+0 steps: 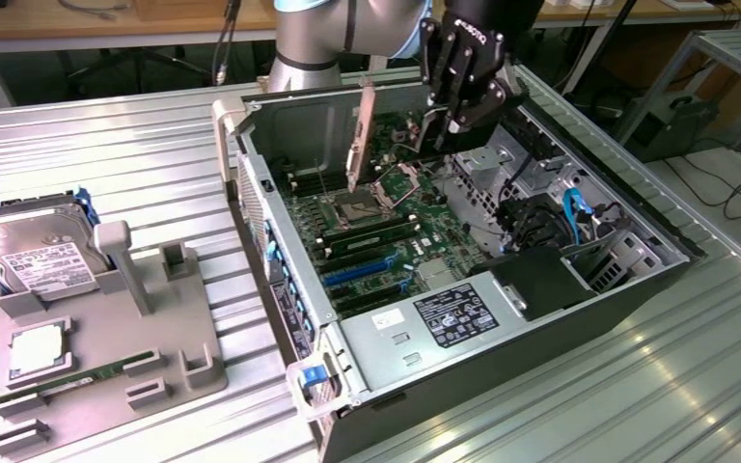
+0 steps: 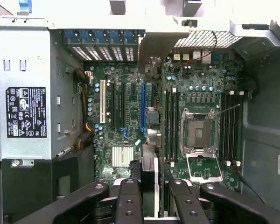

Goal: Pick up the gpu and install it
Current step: 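Insert the gpu into the slot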

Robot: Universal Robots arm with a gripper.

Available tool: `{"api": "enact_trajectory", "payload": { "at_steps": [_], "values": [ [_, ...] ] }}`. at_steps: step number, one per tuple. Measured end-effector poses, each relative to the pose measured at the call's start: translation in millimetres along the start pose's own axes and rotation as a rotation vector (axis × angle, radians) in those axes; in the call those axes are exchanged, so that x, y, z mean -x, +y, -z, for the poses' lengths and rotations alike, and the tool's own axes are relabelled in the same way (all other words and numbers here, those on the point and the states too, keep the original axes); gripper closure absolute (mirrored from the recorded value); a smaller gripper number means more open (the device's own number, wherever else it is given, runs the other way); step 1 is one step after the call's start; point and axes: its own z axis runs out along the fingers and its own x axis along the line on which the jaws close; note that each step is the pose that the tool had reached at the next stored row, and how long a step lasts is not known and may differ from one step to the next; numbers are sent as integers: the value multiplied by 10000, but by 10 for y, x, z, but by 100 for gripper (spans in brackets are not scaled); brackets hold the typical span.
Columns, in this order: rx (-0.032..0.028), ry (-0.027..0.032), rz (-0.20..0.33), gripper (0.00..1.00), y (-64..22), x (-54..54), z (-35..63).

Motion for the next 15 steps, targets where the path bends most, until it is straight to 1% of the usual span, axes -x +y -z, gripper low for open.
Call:
{"api": "enact_trajectory", "payload": {
  "at_steps": [1,3,5,7,9,15],
  "values": [
    [-17,5,124,73,-2,0,-62],
    [-16,13,325,73,-6,-1,-177],
    [-15,16,392,73,-11,-1,-309],
    [-15,16,401,73,-14,-2,-399],
    [-16,15,403,73,-17,-2,-466],
    [-15,16,404,73,-18,-2,-506]
  ]
}}
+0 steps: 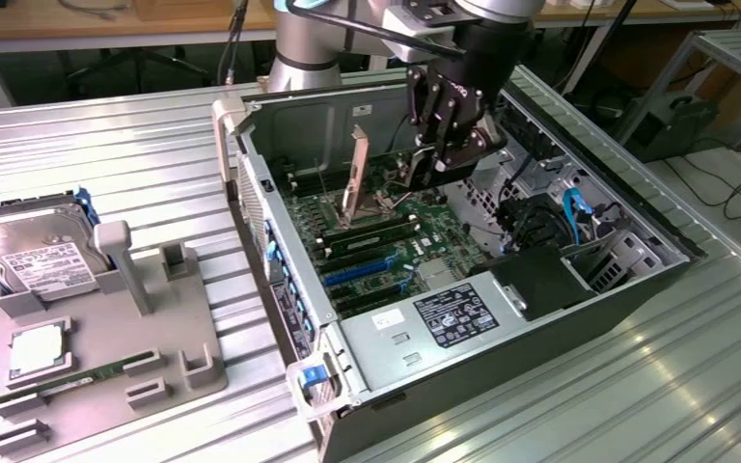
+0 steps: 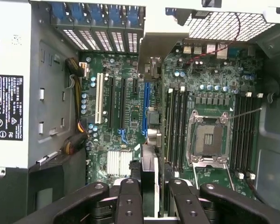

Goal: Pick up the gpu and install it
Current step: 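Insert the gpu into the slot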

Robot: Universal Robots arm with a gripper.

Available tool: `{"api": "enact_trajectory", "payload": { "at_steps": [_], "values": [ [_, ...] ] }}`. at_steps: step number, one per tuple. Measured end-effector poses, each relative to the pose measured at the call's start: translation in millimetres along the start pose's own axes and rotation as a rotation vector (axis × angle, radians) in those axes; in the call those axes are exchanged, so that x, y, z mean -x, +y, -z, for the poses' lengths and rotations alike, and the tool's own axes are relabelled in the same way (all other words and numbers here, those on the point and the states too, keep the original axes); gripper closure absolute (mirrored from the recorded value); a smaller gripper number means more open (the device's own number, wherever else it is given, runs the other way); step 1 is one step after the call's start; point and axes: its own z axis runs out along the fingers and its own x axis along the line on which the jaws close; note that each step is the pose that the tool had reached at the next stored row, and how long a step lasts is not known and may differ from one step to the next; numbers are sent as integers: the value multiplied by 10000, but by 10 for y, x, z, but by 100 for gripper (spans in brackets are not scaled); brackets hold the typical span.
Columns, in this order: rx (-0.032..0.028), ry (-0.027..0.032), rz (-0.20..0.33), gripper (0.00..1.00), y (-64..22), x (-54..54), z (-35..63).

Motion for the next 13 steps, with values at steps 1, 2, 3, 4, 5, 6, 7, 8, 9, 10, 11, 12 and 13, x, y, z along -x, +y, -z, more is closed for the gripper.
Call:
{"api": "enact_trajectory", "payload": {
  "at_steps": [1,2,3,4,5,6,7,8,9,10,11,12,13],
  "values": [
    [0,-1,0,73,0,0,-13],
    [-1,-1,0,73,-1,0,-23],
    [-3,0,-2,73,-1,0,-35],
    [-3,0,-36,73,-1,1,-57],
    [-4,-1,-91,73,-2,3,-73],
    [-4,-4,-145,73,-3,4,-99],
    [-11,-5,-162,73,-3,4,-114],
    [-15,-6,-184,73,-2,4,-131],
    [-16,-3,-202,73,-3,4,-142],
    [-17,-3,-215,73,-2,4,-153],
    [-18,-3,-218,73,0,4,-169],
    [-18,-1,-217,73,0,4,-187],
    [-18,-1,-218,73,0,4,-204]
  ]
}}
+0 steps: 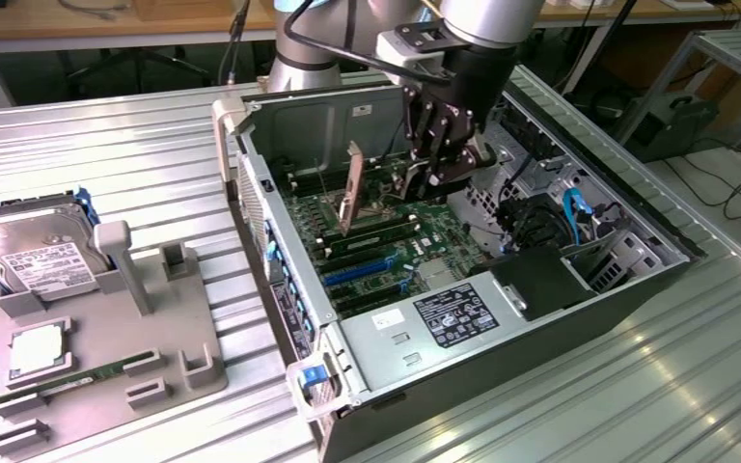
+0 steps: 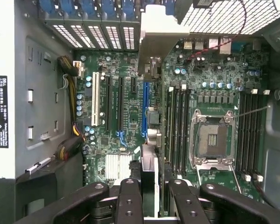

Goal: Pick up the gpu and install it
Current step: 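Insert the gpu into the slot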

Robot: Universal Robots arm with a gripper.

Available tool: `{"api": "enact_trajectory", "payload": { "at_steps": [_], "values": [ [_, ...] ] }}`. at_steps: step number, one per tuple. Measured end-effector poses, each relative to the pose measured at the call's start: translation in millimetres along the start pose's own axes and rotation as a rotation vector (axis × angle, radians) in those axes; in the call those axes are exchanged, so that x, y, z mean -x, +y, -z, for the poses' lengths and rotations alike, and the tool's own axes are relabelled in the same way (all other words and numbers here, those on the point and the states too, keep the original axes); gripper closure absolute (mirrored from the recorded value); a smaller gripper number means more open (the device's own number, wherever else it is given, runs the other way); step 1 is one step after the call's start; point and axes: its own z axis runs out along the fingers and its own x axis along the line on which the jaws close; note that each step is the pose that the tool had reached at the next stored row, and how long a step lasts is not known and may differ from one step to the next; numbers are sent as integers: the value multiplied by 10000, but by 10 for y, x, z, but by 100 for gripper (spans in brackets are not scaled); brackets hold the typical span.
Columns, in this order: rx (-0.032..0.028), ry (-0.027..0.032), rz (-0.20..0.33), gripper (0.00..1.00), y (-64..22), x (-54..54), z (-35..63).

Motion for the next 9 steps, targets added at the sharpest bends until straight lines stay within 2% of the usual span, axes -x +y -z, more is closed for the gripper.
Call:
{"api": "enact_trajectory", "payload": {
  "at_steps": [3,9],
  "values": [
    [1,19,-1,73,8,1,-61],
    [1,20,-2,73,14,0,-181]
  ]
}}
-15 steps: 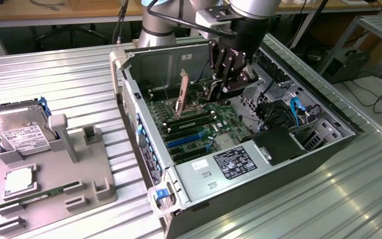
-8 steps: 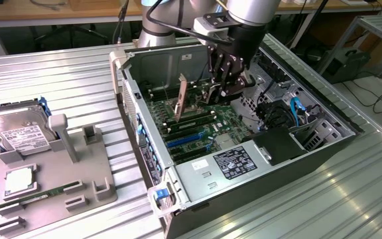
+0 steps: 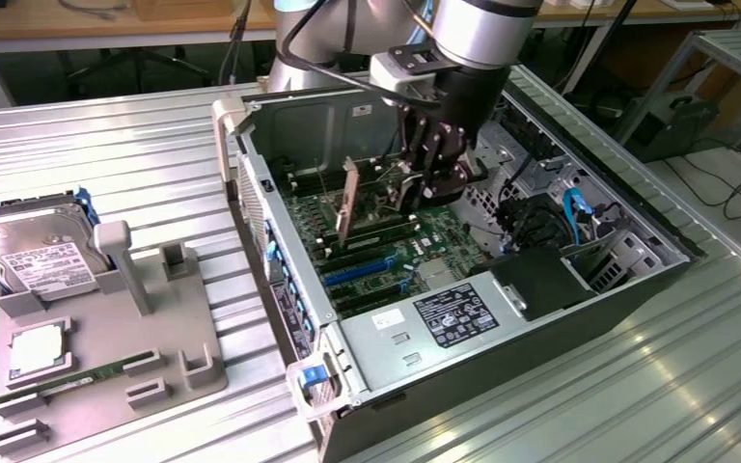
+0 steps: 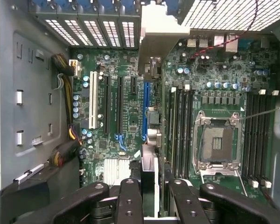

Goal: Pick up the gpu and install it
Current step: 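Insert the gpu into the slot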

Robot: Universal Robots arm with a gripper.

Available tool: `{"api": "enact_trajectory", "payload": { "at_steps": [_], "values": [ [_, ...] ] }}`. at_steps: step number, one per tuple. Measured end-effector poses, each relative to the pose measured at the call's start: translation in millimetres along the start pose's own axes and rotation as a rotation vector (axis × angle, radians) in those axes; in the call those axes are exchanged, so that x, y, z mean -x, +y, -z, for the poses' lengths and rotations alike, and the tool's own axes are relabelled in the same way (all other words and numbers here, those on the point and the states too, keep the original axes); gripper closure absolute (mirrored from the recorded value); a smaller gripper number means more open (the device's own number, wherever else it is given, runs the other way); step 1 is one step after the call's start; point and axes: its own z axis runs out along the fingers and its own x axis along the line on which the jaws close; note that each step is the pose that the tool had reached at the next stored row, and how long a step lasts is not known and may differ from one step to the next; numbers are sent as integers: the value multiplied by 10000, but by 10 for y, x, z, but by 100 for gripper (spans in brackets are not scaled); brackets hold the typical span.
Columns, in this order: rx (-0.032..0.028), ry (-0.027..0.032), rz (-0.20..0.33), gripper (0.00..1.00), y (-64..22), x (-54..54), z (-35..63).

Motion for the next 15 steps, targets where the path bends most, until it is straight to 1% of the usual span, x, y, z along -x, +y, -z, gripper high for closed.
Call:
{"api": "enact_trajectory", "payload": {
  "at_steps": [5,6,7,8,10,11,15],
  "values": [
    [0,-5,-105,73,4,0,-98],
    [-19,-8,-109,73,10,0,-108],
    [-79,-39,-109,73,64,2,-114],
    [-94,-50,-108,73,92,4,-125],
    [-95,-57,-93,73,143,-5,-163],
    [-95,-59,-43,73,142,-5,-199],
    [-104,-88,-25,73,159,-4,-256]
  ]
}}
